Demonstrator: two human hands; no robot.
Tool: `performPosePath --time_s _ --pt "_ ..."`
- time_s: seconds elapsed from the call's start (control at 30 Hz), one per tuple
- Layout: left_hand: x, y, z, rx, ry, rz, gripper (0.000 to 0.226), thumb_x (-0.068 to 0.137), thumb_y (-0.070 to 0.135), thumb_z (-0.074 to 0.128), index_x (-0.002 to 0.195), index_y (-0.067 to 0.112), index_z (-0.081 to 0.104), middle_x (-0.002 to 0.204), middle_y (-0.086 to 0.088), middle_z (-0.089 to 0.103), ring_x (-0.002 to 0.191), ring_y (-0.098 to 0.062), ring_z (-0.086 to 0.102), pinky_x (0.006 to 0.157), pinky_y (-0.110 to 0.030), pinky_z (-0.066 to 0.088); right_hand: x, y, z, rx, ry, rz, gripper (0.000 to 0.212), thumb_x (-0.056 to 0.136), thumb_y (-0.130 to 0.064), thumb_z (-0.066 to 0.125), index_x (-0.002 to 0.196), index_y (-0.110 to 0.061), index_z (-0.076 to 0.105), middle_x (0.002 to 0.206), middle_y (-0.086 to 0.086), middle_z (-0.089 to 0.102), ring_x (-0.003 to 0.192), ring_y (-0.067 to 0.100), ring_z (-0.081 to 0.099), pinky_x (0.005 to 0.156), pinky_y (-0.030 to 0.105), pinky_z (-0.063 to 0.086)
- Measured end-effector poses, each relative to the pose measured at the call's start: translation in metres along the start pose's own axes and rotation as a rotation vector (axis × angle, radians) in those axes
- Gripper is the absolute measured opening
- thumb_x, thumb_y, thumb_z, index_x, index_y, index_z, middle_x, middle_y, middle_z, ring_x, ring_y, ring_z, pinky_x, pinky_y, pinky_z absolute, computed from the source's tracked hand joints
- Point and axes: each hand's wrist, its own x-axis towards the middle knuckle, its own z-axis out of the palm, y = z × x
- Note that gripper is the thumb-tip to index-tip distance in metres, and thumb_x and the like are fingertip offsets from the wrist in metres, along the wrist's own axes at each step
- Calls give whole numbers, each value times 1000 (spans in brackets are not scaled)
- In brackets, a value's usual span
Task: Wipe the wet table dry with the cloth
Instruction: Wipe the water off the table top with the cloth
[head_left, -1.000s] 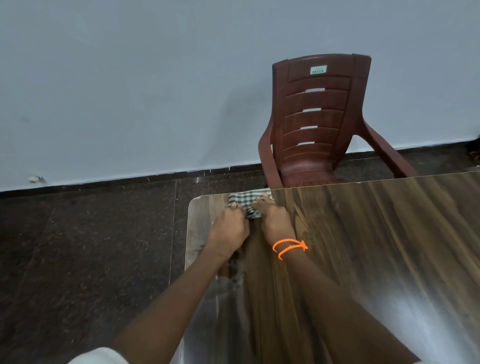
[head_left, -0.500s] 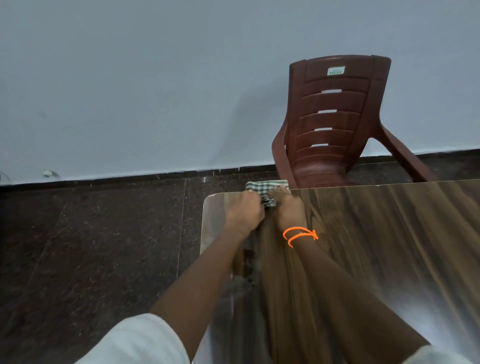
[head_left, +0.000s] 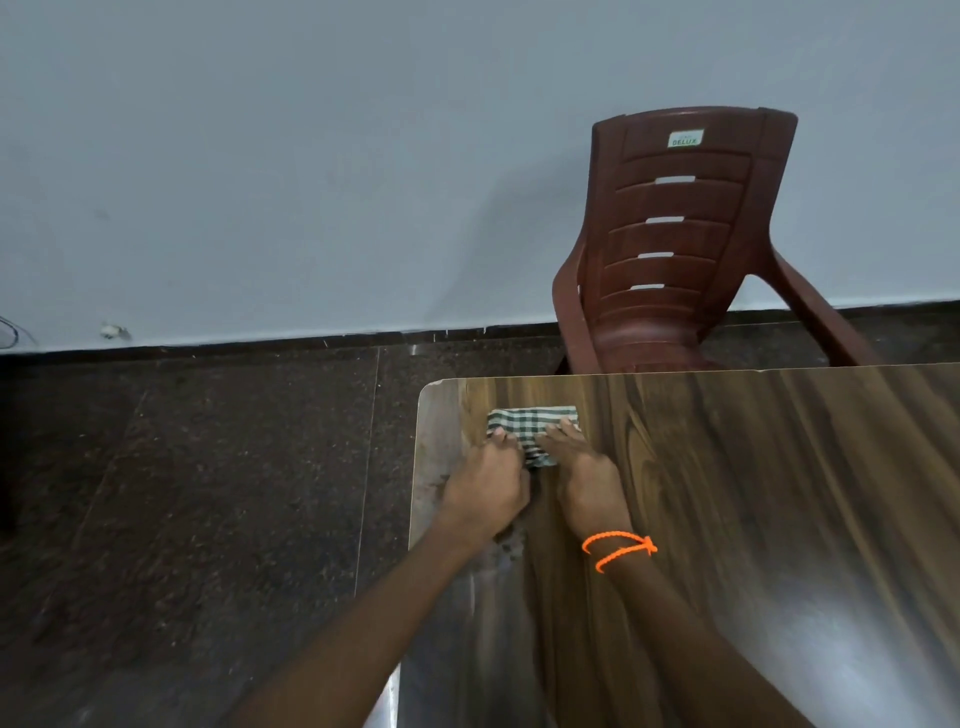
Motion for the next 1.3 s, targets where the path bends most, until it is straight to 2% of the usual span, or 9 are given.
performPosePath --time_s 0.13,0.27,0.43,0.6,0.73,0.97,1.13,1.2,1.3 --pt "20 -1 -10 24 13 -31 29 86 25 40 99 14 63 104 -6 63 91 -29 63 76 -43 54 18 -3 1 -12 71 62 53 72 16 47 114 -9 69 124 10 64 128 24 49 104 29 39" --pt "24 -32 -16 20 -11 -74 35 83 23 33 100 17 62 104 -5 65 95 -28 64 79 -43 54 36 -30 18 6 79 70 47 75 8 44 111 -8 70 125 12 63 130 25 47 104 32 37" --pt "-19 -46 -33 -1 59 -97 22 85 19 45 98 15 63 106 -6 65 86 -32 65 71 -41 52 14 -56 42 -3 15 13 46 79 13 49 115 -9 69 128 10 61 133 24 44 101 34 42" --pt "-71 -36 -18 5 64 -108 31 80 27 36 95 17 62 106 -1 61 89 -23 64 72 -37 52 -39 -64 42 -20 -18 -33 46 75 2 47 114 -8 69 126 7 63 131 24 46 102 36 43" --pt "-86 -5 -7 -22 27 -61 45 79 33 28 98 16 65 112 0 61 98 -19 63 78 -36 54 -71 -40 21 -24 -19 -26 52 73 8 54 119 -13 67 131 4 60 132 17 43 105 28 37" --pt "-55 10 -25 27 -10 -96 23 85 24 47 94 14 65 103 -6 65 83 -30 66 71 -40 54 -40 -37 8 -18 29 105 49 77 11 52 116 -14 68 130 4 61 131 10 41 104 18 31" --pt "-83 -19 -33 -24 47 -114 18 84 17 50 94 12 64 104 -8 65 82 -31 66 71 -41 53 -48 -69 32 16 -17 51 47 79 11 54 116 -14 69 131 4 60 134 16 41 98 33 45" --pt "-108 -26 -24 -35 47 -123 22 83 22 46 95 14 64 106 -7 65 81 -31 66 69 -41 55 -70 -77 39 27 -24 23 47 77 11 55 115 -13 68 130 4 61 134 17 42 98 32 44" --pt "-141 -21 -14 -53 8 -131 41 81 30 32 103 18 64 119 -2 63 100 -25 66 80 -40 55 -110 -77 40 23 -23 -42 41 80 1 51 115 -12 68 128 3 62 132 18 44 105 33 40"
